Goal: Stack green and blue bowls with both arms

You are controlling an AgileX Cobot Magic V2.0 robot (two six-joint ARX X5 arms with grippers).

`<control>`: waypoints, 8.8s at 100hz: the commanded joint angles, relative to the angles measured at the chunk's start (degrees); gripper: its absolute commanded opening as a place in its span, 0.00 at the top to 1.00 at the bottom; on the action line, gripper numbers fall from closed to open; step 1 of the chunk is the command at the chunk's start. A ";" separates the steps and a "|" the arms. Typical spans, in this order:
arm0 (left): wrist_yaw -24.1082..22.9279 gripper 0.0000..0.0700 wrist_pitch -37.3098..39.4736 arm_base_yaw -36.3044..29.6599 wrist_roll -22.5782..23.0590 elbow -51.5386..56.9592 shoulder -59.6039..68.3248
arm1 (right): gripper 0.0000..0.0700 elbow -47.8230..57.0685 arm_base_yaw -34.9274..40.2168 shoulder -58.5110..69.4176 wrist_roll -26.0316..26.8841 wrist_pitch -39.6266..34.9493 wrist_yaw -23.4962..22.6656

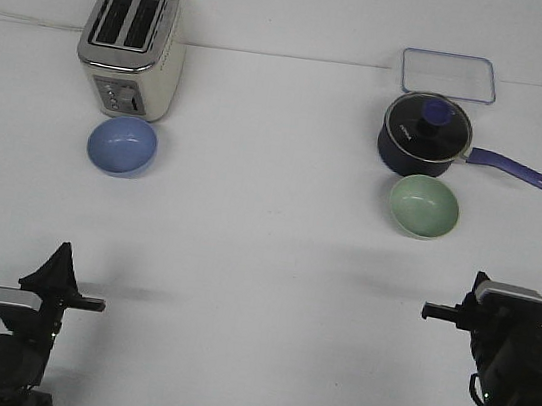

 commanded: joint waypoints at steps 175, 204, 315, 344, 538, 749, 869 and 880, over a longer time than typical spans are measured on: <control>-0.20 0.98 0.57 0.00 0.26 -1.14 -0.09 | 0.39 22.08 -5.05 37.53 1.20 -10.47 -6.95; -0.20 0.98 0.57 0.00 0.26 -1.14 -0.09 | 0.39 32.87 -9.77 54.38 -1.81 -9.51 -9.53; -0.20 0.98 0.57 0.00 0.26 -1.14 -0.09 | 0.39 35.60 -10.58 74.31 -3.69 -3.17 -12.79; -0.20 0.98 0.57 0.00 0.26 -1.14 -0.09 | 0.87 35.60 -10.58 74.97 -3.67 -3.89 -12.70; -0.20 0.98 0.57 0.00 0.26 -1.14 -0.09 | 1.00 29.27 35.08 68.24 10.10 -5.18 -22.21; -0.20 0.98 0.57 0.00 0.26 -1.14 -0.09 | 0.19 29.27 20.06 46.38 -0.09 -11.02 -5.84; -0.20 0.98 0.57 0.00 0.26 -1.14 -0.09 | 0.19 -9.40 0.09 -7.34 -1.97 -2.21 -6.40; -0.20 0.98 0.57 0.00 0.26 -1.14 -0.09 | 0.19 -9.40 0.09 -7.30 -1.97 -2.21 -6.40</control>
